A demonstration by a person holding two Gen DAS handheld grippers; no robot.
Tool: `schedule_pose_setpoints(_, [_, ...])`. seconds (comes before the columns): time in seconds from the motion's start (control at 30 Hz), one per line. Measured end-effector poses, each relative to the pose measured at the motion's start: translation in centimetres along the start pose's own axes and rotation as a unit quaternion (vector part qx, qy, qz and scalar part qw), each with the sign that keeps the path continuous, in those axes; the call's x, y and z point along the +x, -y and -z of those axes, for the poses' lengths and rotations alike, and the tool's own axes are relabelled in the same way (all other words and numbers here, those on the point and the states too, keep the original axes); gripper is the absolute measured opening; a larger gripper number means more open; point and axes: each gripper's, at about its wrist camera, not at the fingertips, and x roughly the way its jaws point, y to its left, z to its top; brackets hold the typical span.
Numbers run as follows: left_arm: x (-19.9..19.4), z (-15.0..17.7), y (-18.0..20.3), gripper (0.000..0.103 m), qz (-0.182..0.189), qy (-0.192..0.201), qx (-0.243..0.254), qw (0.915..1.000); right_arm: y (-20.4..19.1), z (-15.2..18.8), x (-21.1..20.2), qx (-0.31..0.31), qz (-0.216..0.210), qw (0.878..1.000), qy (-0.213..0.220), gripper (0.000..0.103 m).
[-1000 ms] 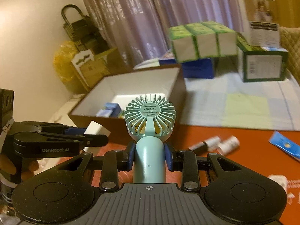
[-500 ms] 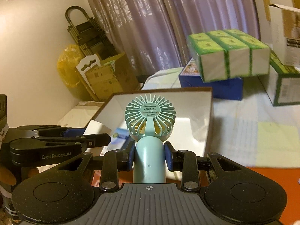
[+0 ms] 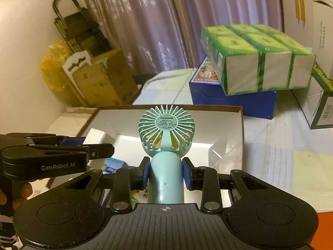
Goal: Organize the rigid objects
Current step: 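Lower the fan and charger over the open box interior, then open both tools to release the fan and charger inside the box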
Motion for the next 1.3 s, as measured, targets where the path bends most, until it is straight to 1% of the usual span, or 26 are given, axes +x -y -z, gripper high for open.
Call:
schedule_pose_setpoints(0.33, [6.1,-0.3,-1.7,0.036,-0.004,-0.055,-0.002,0.9985,1.0,-0.6,5.9,0.008,0.031,0.998,-0.049,0.03])
schedule_pose_setpoints(0.57, [8.5,-0.6,-2.3,0.036,-0.001,-0.073,0.001,0.9973,1.5,-0.5,8.7,0.018,0.043,0.996,-0.074,0.03])
schedule_pose_setpoints(0.67, [9.4,-0.8,-2.4,0.036,0.0,-0.077,0.003,0.997,1.7,-0.7,9.7,0.019,0.048,0.996,-0.077,0.03])
schedule_pose_setpoints(0.8, [10.6,-1.1,-2.6,0.036,-0.003,-0.082,0.005,0.9966,1.6,-0.8,10.5,0.013,0.049,0.997,-0.063,0.03])
schedule_pose_setpoints(0.87, [11.1,-1.2,-2.7,0.036,-0.004,-0.083,0.008,0.9965,1.4,-0.9,10.8,0.007,0.056,0.996,-0.064,0.032])
schedule_pose_setpoints(1.07, [12.0,-1.2,-2.9,0.036,-0.001,-0.086,0.011,0.9962,1.7,-0.7,11.0,0.008,0.05,0.996,-0.069,0.036])
schedule_pose_setpoints(1.1, [11.9,-1.3,-2.9,0.038,-0.001,-0.078,0.013,0.9969,1.7,-0.7,11.0,0.008,0.05,0.996,-0.069,0.037])
schedule_pose_setpoints(1.13, [11.7,-1.4,-2.9,0.046,-0.003,-0.068,0.014,0.9976,1.7,-0.7,11.0,0.009,0.051,0.996,-0.069,0.038])
schedule_pose_setpoints(1.17, [11.5,-1.5,-2.9,0.051,-0.005,-0.06,0.016,0.998,1.7,-0.7,11.0,0.009,0.05,0.996,-0.07,0.039])
schedule_pose_setpoints(1.2, [11.3,-1.6,-2.9,0.058,-0.008,-0.053,0.017,0.9984,1.7,-0.7,10.9,0.01,0.049,0.996,-0.071,0.043])
schedule_pose_setpoints(1.23, [11.1,-1.7,-2.9,0.062,-0.011,-0.047,0.017,0.9987,1.6,-0.6,10.8,0.009,0.047,0.996,-0.071,0.048])
schedule_pose_setpoints(1.3, [10.7,-1.7,-2.9,0.062,-0.014,-0.045,0.019,0.9987,1.5,-0.6,10.4,0.006,0.044,0.997,-0.068,0.055])
